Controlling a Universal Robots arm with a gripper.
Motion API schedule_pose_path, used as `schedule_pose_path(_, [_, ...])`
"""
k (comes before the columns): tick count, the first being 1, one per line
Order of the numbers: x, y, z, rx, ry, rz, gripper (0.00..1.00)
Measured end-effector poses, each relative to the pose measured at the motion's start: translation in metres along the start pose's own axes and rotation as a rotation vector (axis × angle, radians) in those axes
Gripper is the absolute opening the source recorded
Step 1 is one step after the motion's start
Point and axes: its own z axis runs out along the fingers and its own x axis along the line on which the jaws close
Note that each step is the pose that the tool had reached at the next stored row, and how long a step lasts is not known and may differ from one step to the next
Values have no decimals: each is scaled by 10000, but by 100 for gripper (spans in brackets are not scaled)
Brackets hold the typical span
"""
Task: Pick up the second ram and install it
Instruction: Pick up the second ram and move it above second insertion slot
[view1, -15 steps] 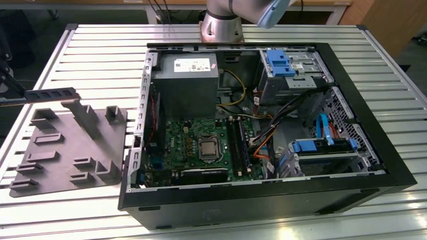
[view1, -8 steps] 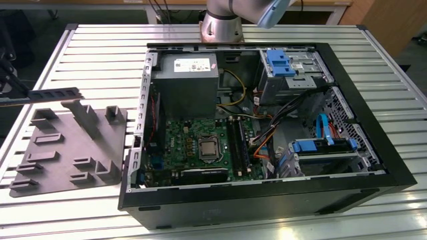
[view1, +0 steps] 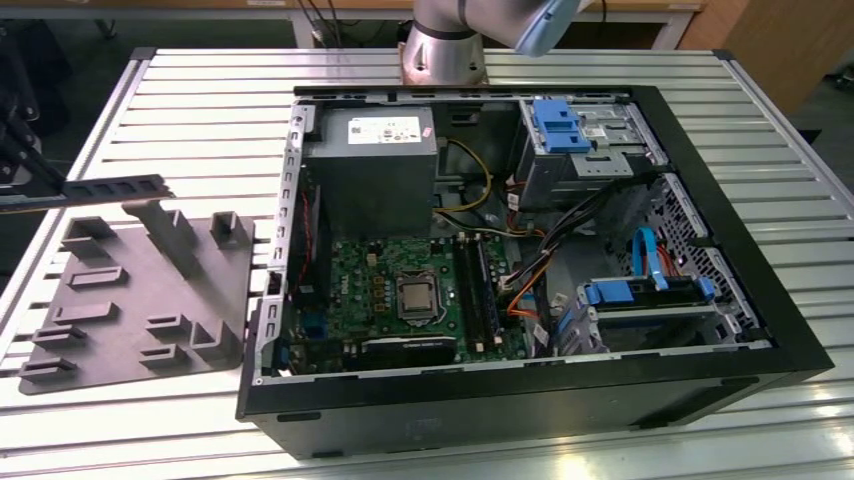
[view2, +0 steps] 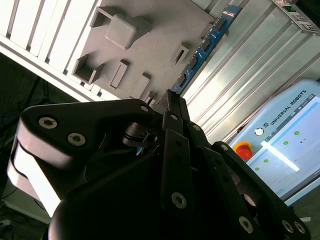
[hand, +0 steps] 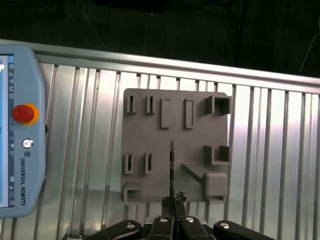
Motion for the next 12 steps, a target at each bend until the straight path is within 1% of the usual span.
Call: schedule_pose_path(12, [5,-81,-4,0,0,0,11])
